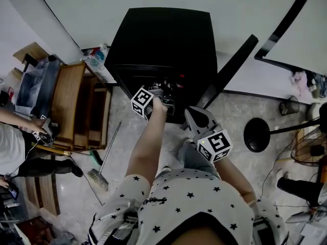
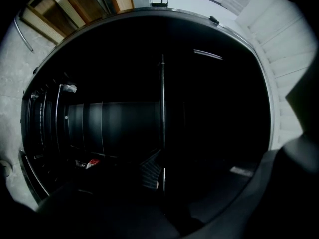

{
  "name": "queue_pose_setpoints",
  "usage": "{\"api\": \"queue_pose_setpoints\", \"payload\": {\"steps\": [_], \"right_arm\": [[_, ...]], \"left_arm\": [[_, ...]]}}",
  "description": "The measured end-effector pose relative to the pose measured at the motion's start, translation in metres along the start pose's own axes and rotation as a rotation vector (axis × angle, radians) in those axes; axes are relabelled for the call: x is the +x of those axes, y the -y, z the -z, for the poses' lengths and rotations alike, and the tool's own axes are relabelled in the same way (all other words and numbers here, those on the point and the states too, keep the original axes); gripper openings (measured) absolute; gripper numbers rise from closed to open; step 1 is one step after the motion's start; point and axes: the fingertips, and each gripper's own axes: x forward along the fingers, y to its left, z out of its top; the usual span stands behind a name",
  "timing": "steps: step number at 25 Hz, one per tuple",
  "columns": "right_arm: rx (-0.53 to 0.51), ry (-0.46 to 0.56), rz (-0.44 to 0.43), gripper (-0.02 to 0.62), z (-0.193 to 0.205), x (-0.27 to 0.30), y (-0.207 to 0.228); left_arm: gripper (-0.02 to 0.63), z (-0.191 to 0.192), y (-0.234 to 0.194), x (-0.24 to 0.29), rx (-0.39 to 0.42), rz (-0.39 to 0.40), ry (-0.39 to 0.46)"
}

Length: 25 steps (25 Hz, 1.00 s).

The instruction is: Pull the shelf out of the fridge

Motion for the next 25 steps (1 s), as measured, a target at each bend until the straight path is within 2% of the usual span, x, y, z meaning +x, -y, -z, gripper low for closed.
{"api": "queue_pose_setpoints", "payload": {"steps": [25], "right_arm": [[0.022,0.016,0.016,-0.006,0.003,-0.026,-0.037]], "left_arm": [[0.031,0.012,0.009,-0.07,-0.018,0.029,-0.031]]}}
